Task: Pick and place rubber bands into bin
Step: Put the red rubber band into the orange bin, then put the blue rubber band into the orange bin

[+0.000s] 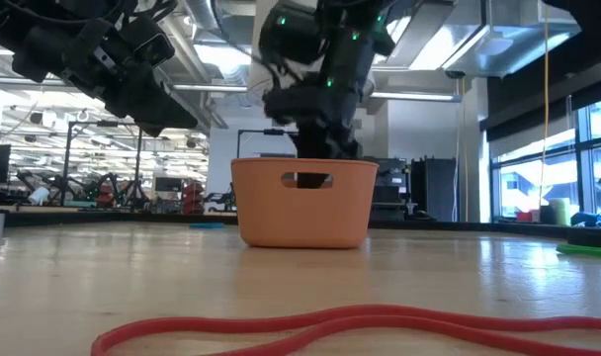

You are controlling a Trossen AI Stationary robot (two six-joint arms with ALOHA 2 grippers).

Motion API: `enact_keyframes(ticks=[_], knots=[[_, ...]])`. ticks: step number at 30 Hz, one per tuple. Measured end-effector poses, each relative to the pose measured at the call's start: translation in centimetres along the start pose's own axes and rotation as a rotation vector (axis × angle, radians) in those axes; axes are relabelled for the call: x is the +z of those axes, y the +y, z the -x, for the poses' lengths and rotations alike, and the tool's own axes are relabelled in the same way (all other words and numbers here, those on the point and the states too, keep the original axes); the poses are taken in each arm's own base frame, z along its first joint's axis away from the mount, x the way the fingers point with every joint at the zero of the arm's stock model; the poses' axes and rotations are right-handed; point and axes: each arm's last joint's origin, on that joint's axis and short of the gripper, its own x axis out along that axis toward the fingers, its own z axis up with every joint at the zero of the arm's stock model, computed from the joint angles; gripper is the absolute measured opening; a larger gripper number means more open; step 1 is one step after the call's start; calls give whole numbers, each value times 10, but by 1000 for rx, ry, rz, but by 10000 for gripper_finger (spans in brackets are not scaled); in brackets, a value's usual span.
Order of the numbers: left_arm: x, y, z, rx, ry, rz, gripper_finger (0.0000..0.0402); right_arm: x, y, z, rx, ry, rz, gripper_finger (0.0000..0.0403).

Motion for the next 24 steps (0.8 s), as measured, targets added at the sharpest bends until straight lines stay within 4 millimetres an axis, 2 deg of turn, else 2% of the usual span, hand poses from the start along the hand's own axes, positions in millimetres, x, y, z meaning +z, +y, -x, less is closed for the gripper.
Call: enact_keyframes(ticks=[4,8,24], knots=[[0,0,0,1,0,0,9,-4,5,-12,30,43,15,1],[0,0,0,2,0,0,9,-7,9,-13,32,55,28,12],[0,0,0,17,0,15,12,-4,9,24,54,0,35,116]])
